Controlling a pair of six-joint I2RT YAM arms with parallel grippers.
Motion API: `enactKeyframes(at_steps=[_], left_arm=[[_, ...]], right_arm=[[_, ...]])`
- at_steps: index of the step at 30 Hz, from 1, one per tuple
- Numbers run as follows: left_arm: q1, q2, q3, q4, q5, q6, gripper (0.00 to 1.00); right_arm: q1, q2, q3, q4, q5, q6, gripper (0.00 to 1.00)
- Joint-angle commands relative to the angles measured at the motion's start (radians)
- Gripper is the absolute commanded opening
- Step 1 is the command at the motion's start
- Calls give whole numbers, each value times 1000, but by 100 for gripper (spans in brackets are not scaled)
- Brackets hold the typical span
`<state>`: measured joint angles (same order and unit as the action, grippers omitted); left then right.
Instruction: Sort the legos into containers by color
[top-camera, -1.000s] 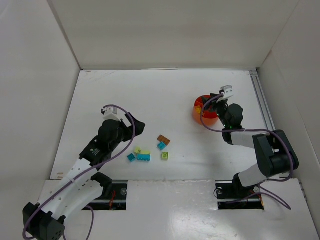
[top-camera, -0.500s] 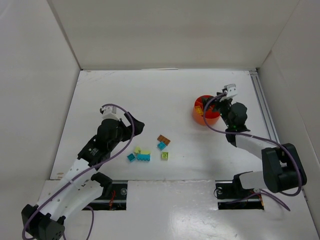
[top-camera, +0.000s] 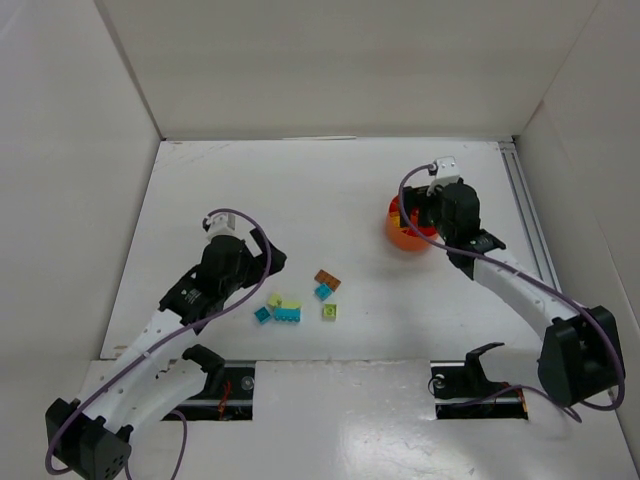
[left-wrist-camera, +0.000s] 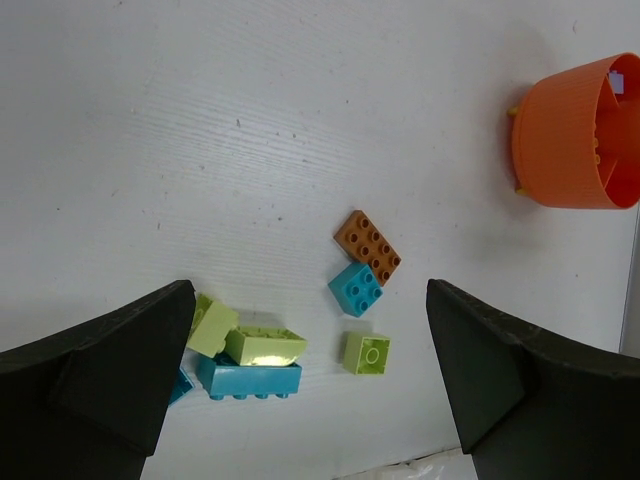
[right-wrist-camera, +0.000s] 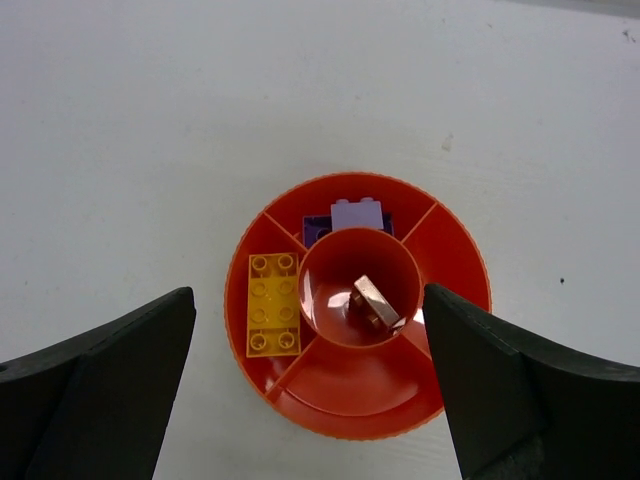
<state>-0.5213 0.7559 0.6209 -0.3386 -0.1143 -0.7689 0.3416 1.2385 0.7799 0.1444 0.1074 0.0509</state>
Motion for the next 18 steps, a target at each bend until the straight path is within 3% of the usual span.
enactKeyframes(at_steps=[1,9,18], left_arm=[[1,-4,54,-19,-30,-12,100],[1,-4,54,-28,-53,-33,100],[1,83,75,-39,-53,-61,100]], right_arm=[[23,21,96,-215,86,32,100],[94,93,199,-417,167,32,100],[132,104,200,-486,176,64,100]])
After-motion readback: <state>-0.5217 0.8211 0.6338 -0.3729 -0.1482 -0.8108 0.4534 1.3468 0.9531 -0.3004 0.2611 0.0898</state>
